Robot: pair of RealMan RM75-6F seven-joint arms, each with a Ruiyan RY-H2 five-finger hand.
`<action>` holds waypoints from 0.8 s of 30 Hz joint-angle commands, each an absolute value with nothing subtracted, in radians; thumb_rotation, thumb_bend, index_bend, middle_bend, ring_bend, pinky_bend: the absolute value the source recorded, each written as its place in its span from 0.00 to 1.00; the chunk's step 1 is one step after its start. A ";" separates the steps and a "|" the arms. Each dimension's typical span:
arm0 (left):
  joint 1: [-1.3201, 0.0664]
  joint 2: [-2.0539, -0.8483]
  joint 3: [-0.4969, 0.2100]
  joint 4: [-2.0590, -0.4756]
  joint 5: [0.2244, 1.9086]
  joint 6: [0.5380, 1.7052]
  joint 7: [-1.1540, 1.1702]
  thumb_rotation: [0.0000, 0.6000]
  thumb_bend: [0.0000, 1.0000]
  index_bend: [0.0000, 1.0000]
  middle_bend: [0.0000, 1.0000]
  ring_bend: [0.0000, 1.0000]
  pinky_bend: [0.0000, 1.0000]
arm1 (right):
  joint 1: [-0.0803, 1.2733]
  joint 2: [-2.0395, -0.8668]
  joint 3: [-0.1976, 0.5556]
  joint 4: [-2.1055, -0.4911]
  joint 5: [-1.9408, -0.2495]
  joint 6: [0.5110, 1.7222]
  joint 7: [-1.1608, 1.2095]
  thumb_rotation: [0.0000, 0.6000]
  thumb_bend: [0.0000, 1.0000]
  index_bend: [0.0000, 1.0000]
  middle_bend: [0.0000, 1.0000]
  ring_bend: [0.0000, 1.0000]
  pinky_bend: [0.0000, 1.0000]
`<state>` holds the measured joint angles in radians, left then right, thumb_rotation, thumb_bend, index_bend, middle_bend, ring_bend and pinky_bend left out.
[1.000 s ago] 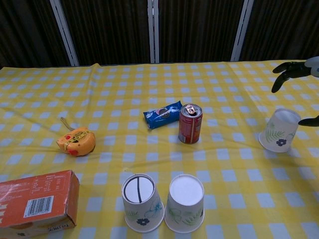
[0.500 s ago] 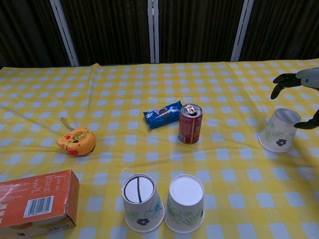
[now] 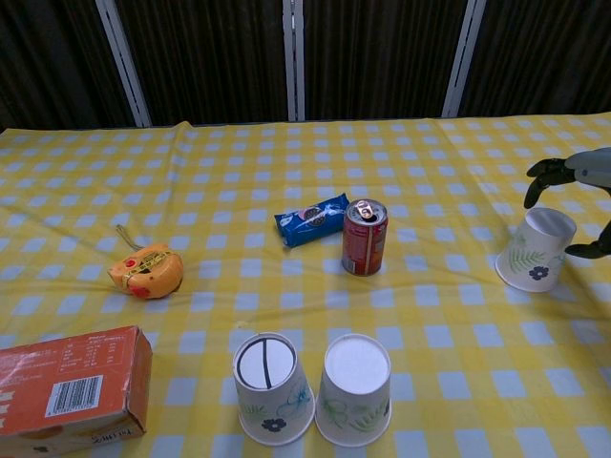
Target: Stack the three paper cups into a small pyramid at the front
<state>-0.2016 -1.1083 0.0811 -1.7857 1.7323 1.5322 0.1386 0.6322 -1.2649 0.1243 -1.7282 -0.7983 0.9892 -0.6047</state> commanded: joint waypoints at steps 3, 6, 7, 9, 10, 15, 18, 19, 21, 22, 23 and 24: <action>-0.199 -1.108 0.076 -1.784 1.731 1.529 0.136 1.00 0.18 0.03 0.00 0.00 0.00 | 0.637 -1.270 0.118 -1.731 -0.803 0.997 -0.605 1.00 0.23 0.31 0.00 0.00 0.00; -0.197 -1.107 0.072 -1.784 1.732 1.526 0.134 1.00 0.18 0.03 0.00 0.00 0.00 | 0.639 -1.281 0.115 -1.727 -0.811 1.012 -0.602 1.00 0.23 0.38 0.01 0.00 0.00; -0.196 -1.107 0.071 -1.784 1.733 1.527 0.133 1.00 0.18 0.03 0.00 0.00 0.00 | 0.640 -1.285 0.114 -1.724 -0.813 1.015 -0.602 1.00 0.24 0.41 0.03 0.00 0.00; -0.194 -1.106 0.069 -1.784 1.735 1.527 0.131 1.00 0.18 0.03 0.00 0.00 0.00 | 0.641 -1.294 0.112 -1.717 -0.818 1.023 -0.602 1.00 0.25 0.44 0.05 0.00 0.00; -0.193 -1.105 0.068 -1.783 1.736 1.527 0.129 1.00 0.18 0.03 0.00 0.00 0.00 | 0.641 -1.299 0.110 -1.712 -0.821 1.028 -0.601 1.00 0.25 0.45 0.05 0.00 0.00; -0.190 -1.103 0.063 -1.782 1.737 1.524 0.125 1.00 0.18 0.03 0.00 0.00 0.00 | 0.639 -1.302 0.109 -1.717 -0.840 1.045 -0.588 1.00 0.26 0.46 0.06 0.00 0.00; -0.189 -1.103 0.059 -1.780 1.734 1.521 0.123 1.00 0.18 0.03 0.00 0.00 0.00 | 0.633 -1.279 0.115 -1.756 -0.875 1.069 -0.574 1.00 0.26 0.46 0.06 0.00 0.00; -0.189 -1.103 0.057 -1.779 1.732 1.519 0.122 1.00 0.18 0.03 0.00 0.00 0.00 | 0.630 -1.264 0.119 -1.782 -0.895 1.081 -0.567 1.00 0.26 0.46 0.06 0.00 0.00; -0.189 -1.103 0.054 -1.776 1.729 1.516 0.122 1.00 0.18 0.03 0.00 0.00 0.00 | 0.625 -1.234 0.127 -1.835 -0.937 1.107 -0.556 1.00 0.26 0.46 0.06 0.00 0.00; -0.188 -1.104 0.053 -1.776 1.728 1.515 0.123 1.00 0.18 0.03 0.00 0.00 0.00 | 0.621 -1.213 0.133 -1.876 -0.969 1.123 -0.548 1.00 0.26 0.46 0.06 0.00 0.00; -0.187 -1.103 0.051 -1.776 1.726 1.516 0.123 1.00 0.18 0.03 0.00 0.00 0.00 | 0.615 -1.182 0.143 -1.949 -1.034 1.153 -0.539 1.00 0.26 0.46 0.06 0.00 0.00; -0.186 -1.103 0.051 -1.776 1.727 1.516 0.123 1.00 0.18 0.03 0.00 0.00 0.00 | 0.609 -1.166 0.139 -1.978 -1.057 1.164 -0.538 1.00 0.26 0.46 0.06 0.00 0.00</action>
<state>-0.1862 -1.1030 0.0505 -1.7759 1.7267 1.5164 0.1227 0.6253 -1.2299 0.1264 -1.8629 -0.9563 1.1094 -0.5587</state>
